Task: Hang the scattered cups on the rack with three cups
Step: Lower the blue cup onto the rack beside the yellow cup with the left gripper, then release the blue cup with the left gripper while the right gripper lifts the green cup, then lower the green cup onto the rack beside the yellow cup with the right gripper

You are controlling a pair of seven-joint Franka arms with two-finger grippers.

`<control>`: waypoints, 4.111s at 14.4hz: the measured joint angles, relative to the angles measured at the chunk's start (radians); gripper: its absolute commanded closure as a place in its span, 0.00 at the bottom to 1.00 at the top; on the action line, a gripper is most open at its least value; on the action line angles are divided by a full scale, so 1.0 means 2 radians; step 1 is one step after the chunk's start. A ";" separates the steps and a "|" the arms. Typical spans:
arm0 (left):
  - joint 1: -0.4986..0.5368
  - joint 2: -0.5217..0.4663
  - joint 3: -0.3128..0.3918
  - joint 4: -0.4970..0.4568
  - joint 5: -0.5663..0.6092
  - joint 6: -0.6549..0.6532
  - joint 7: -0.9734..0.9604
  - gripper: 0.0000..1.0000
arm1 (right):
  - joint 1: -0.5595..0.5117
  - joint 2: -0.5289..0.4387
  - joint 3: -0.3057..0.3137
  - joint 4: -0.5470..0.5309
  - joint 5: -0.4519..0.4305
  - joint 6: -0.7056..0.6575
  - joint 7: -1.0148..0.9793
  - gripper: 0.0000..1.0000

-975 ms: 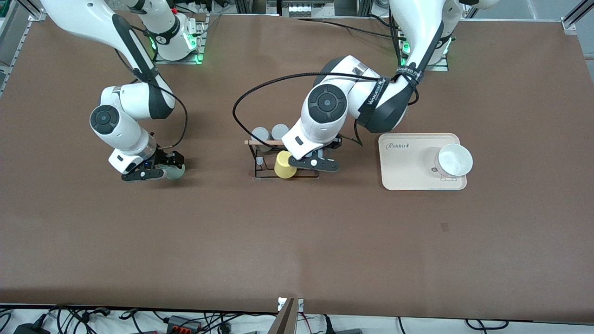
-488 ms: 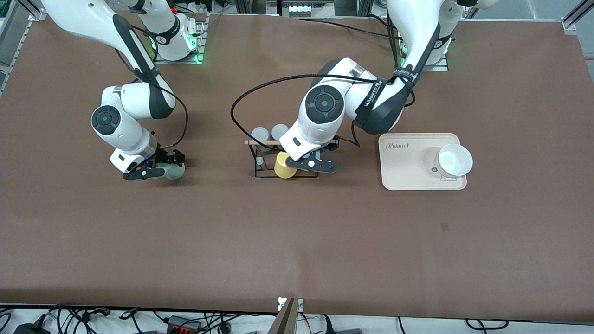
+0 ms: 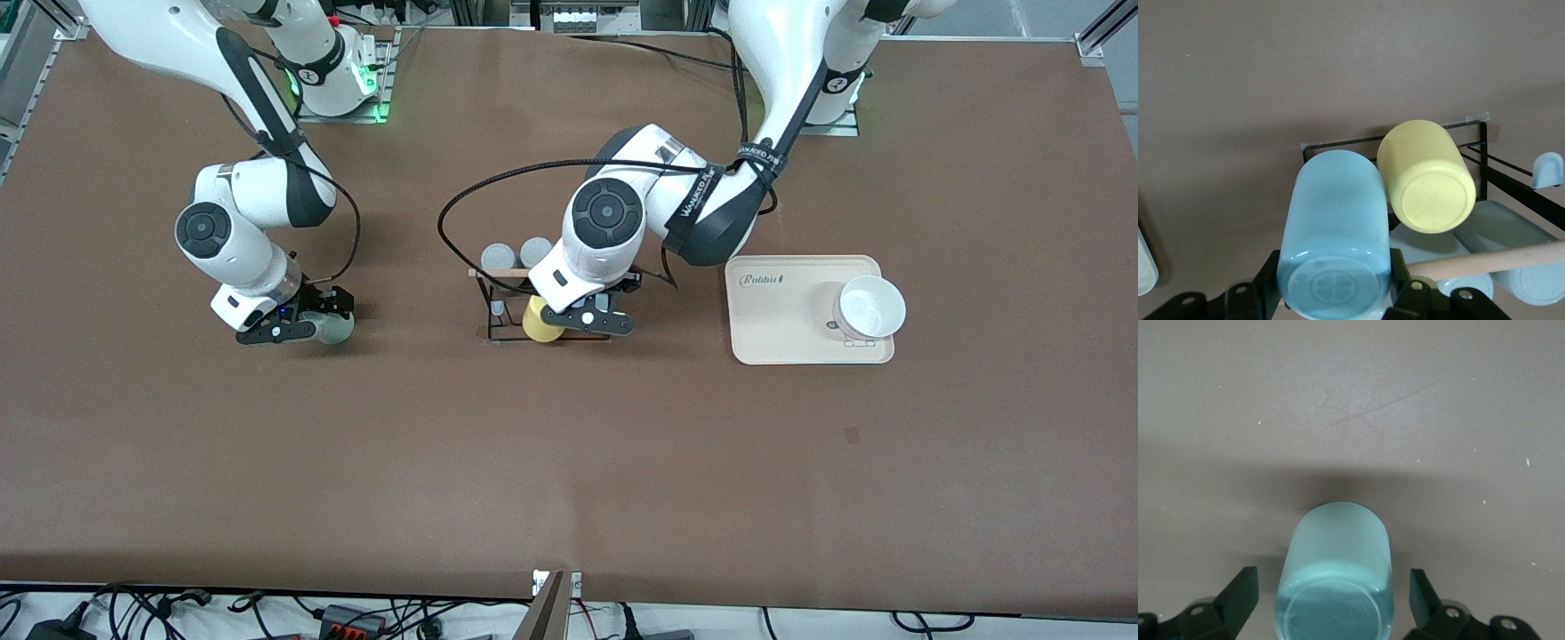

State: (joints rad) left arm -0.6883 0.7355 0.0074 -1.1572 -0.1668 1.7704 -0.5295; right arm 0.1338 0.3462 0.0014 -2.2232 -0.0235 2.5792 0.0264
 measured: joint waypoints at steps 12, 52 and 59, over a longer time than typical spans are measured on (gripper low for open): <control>0.002 0.023 0.002 0.002 0.000 0.001 0.000 0.00 | 0.000 -0.001 0.000 -0.002 0.000 -0.001 -0.001 0.77; 0.347 -0.346 0.005 -0.247 0.064 -0.051 0.252 0.00 | 0.239 0.062 0.018 0.335 0.001 -0.262 0.400 0.78; 0.347 -0.365 0.005 -0.244 0.064 -0.062 0.247 0.00 | 0.243 0.072 0.018 0.333 0.001 -0.262 0.400 0.76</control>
State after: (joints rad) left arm 0.0064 0.0060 0.0184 -1.6459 -0.0392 1.6458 -0.0359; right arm 0.6188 0.4895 0.0382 -1.5565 -0.0212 2.0543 0.8259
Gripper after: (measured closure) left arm 0.000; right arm 0.322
